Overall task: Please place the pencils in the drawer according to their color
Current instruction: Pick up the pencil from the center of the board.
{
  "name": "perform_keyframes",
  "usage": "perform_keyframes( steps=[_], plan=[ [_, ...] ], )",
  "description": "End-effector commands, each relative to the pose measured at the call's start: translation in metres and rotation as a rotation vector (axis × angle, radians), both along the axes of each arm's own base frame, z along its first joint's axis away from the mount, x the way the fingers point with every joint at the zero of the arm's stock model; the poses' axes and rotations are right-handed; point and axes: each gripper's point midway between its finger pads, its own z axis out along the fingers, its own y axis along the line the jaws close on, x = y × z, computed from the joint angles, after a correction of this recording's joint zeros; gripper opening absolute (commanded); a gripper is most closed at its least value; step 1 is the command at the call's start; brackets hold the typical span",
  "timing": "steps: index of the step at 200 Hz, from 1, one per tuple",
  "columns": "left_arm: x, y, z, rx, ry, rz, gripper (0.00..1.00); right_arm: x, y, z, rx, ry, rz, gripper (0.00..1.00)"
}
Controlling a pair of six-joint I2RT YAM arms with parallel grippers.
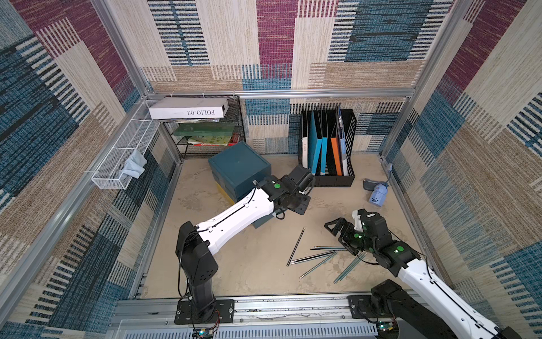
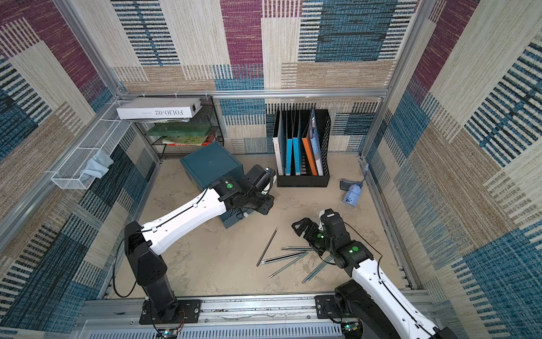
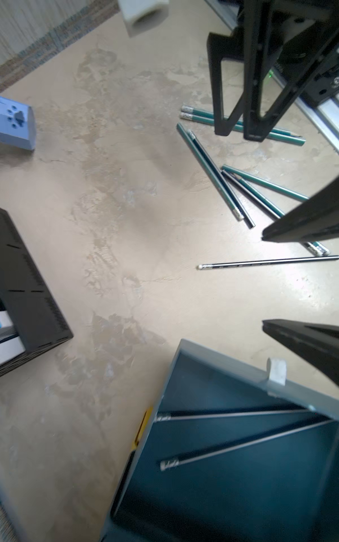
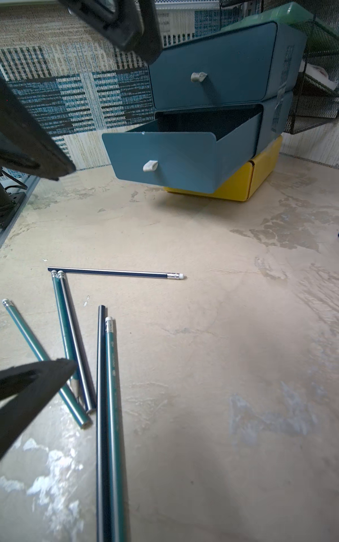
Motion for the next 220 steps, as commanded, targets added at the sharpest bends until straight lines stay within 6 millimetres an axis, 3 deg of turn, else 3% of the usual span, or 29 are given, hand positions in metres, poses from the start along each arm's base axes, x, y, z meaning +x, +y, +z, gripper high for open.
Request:
perform_keyframes(
  steps=[1, 54, 128, 220],
  plan=[
    [-0.01, -0.005, -0.019, 0.021, 0.044, 0.033, 0.47, -0.006, -0.004, -0.008, -0.022, 0.017, 0.001, 1.0],
    [-0.028, -0.022, -0.064, 0.09, 0.115, 0.009, 0.47, -0.015, -0.009, -0.016, -0.028, 0.034, -0.002, 1.0],
    [-0.029, -0.022, -0.122, 0.197, 0.181, 0.036, 0.47, -0.021, -0.012, -0.023, -0.041, 0.058, -0.006, 1.0],
    [-0.018, -0.026, -0.155, 0.251, 0.191, 0.038, 0.46, -0.022, -0.017, -0.027, -0.06, 0.064, -0.021, 0.99]
  ],
)
